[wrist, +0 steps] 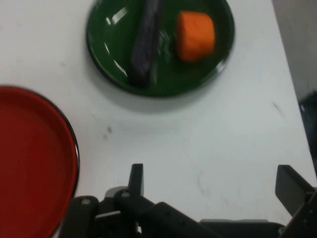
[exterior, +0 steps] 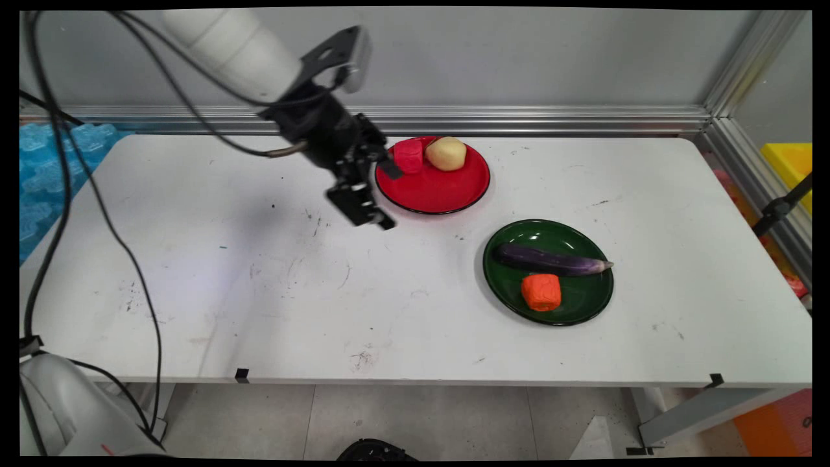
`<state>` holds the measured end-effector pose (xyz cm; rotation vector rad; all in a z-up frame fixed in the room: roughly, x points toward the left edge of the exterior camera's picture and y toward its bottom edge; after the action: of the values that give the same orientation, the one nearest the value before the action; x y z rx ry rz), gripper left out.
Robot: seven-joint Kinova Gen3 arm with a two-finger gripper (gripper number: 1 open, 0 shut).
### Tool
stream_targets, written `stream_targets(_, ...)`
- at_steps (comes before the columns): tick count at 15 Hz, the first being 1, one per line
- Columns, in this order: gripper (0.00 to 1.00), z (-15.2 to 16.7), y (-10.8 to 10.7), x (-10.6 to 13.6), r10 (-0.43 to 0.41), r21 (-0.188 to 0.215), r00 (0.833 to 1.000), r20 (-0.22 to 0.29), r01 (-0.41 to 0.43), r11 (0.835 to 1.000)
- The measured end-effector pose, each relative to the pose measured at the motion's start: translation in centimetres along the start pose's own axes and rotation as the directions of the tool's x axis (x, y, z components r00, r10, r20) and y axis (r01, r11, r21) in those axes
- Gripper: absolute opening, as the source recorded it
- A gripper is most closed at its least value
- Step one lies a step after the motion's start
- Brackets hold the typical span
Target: Pick up the eggplant from the green plate
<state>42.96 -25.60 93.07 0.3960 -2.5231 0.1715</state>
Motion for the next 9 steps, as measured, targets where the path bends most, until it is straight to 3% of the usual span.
stream_targets(9,1.0,9.1,-1.7,7.5,-0.078,0.045,0.995,-0.07,0.081,0.996)
